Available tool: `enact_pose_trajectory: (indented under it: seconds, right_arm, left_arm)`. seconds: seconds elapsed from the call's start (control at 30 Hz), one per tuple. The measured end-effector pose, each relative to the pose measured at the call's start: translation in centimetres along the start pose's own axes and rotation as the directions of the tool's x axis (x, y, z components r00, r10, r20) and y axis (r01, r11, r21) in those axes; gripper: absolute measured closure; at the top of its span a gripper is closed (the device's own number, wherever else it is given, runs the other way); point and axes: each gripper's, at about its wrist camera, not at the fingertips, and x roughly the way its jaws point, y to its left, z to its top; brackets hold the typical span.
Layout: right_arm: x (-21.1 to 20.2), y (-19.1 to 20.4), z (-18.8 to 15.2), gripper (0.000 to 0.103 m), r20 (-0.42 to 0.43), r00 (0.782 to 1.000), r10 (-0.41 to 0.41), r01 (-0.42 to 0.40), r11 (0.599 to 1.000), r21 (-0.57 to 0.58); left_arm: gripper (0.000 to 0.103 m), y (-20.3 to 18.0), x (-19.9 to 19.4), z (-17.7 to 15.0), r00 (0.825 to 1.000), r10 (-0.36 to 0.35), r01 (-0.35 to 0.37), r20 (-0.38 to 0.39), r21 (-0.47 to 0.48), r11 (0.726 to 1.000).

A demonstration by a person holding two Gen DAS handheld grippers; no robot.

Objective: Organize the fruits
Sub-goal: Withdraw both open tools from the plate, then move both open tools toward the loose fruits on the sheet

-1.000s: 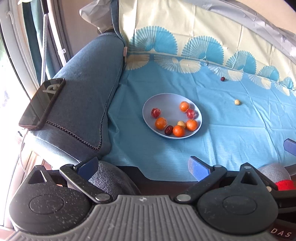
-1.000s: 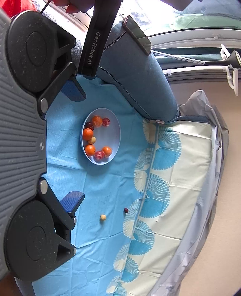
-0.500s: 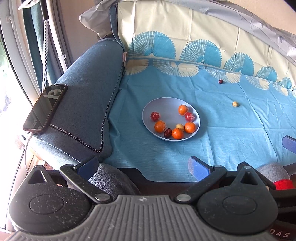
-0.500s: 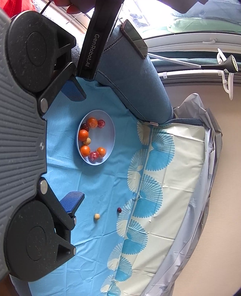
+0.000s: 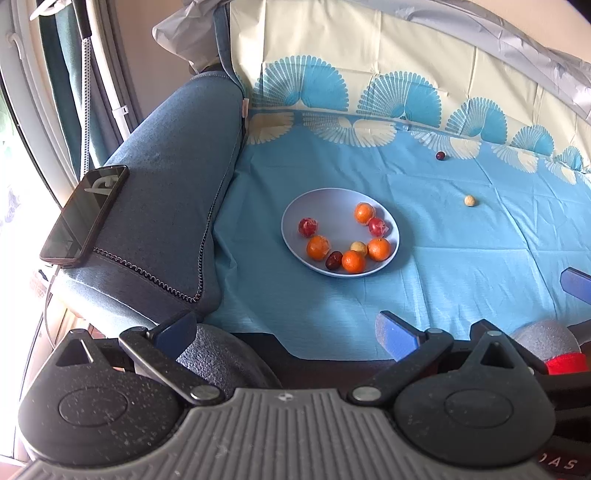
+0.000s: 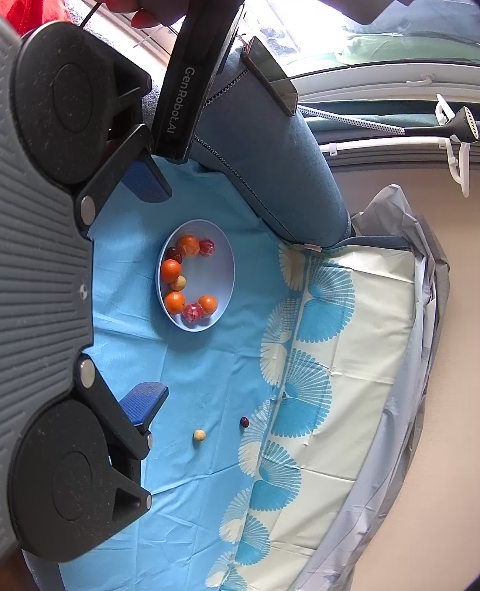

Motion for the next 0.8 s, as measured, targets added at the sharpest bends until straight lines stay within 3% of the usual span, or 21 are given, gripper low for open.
enact_pose_trajectory:
  seconds: [0.8]
  right_arm:
    - [5.1,-3.2,-1.4,0.001,-0.093,0.996,-0.005,0.016,0.993,0.114]
  left_arm:
    - [0.000,-1.5,4.8,0.4,0.992,0.022,-0.016,-0.122,0.048,0.999]
